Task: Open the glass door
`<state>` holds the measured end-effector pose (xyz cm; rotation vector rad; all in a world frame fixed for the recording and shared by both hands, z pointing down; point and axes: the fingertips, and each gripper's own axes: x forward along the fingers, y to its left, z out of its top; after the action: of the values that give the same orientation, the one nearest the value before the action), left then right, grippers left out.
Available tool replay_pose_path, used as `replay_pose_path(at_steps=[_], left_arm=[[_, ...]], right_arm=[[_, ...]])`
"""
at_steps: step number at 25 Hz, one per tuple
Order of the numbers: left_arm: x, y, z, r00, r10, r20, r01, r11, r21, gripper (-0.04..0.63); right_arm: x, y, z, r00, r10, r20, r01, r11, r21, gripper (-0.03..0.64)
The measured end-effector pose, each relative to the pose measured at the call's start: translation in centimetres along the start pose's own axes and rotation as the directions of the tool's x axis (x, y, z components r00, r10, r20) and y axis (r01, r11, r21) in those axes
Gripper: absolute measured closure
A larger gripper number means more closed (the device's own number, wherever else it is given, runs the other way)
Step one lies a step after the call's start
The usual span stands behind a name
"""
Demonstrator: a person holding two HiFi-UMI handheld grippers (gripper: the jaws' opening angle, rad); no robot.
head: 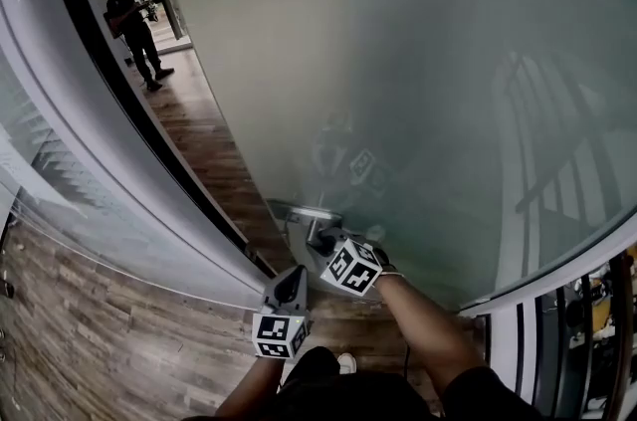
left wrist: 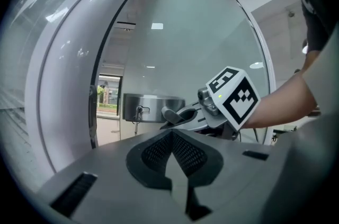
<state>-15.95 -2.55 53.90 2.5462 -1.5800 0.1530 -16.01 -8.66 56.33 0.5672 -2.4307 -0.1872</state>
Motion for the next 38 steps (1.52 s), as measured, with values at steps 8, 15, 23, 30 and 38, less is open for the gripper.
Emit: replay_pose_path(at_steps=[8,15,23,30,38], left_arm=[[6.0,-0.4,0.9,0.999,-0.014,-0.037,0.013,1.0,-0.013,0.594],[12.1,1.7,0.5,0.999,-0.014,-0.04,0.014,1.0,-0.003,0.594],[24.4,5.1,0.8,0.999,-0.013,-0.043,0.012,1.0,-0.019,0.594],[31.8,6.0,1.1,0.999,-0.03,-0.033,0.029,0.999,-0.043,0.594],[38.6,4.5,5.4,0.996,-0.086,-0.011,0.086,0.996,-0.029,0.594]], right_arm=[[2.1,-7.6,-1.7,0.999,-0.035,-0.027,0.037,0.997,0.066,0.6],[4.2,-14.1,-3.2,0.997,-0.077,-0.028,0.08,0.992,0.1,0.601],[7.4,-25.4,-6.3,0.994,-0.109,-0.028,0.112,0.977,0.179,0.601],[8.7,-32.9,-9.7,0.987,-0.156,-0.046,0.163,0.955,0.249,0.601],[7.6,-42.7,-12.5,0.973,-0.22,-0.074,0.232,0.922,0.308,0.601]])
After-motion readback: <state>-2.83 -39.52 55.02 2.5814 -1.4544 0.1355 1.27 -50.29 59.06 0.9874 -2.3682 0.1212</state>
